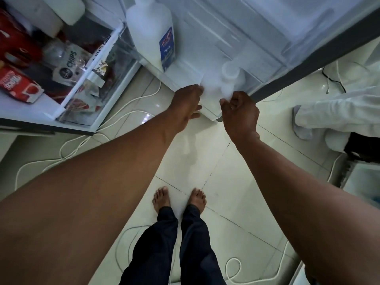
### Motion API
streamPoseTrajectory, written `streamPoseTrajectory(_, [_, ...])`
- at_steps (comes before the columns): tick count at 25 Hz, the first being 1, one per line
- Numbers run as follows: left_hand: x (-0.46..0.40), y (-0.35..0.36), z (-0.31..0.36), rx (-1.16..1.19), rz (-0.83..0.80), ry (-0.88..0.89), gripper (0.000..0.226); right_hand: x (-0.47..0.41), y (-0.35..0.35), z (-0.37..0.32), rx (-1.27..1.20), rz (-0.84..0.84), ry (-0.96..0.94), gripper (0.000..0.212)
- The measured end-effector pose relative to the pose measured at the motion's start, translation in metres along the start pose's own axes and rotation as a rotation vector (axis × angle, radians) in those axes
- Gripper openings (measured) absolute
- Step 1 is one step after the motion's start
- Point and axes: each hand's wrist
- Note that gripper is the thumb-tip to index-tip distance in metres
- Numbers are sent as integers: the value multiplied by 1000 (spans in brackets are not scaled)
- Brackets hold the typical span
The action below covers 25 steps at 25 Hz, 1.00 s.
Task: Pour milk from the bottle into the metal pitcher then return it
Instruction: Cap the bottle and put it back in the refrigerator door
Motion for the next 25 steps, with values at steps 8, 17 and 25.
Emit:
streamPoseTrajectory(8, [117,-28,-3,-484,75,409,49,69,-77,-47,76,-76,-55,43])
streamPoseTrajectory(17, [287,-52,66,-841,80,899,58,161,-220,-134,69,-16,-300,46])
streamPoseTrajectory(25, [405,-57,177,-846,271,1349,66,192,-348,-214,55,226,-614,54])
Point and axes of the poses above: each hand's wrist, its own x-axis away from the middle knuckle, its own y-axis out of the palm, z = x × y, and after that the axes turned 5 degrees about z, right-handed
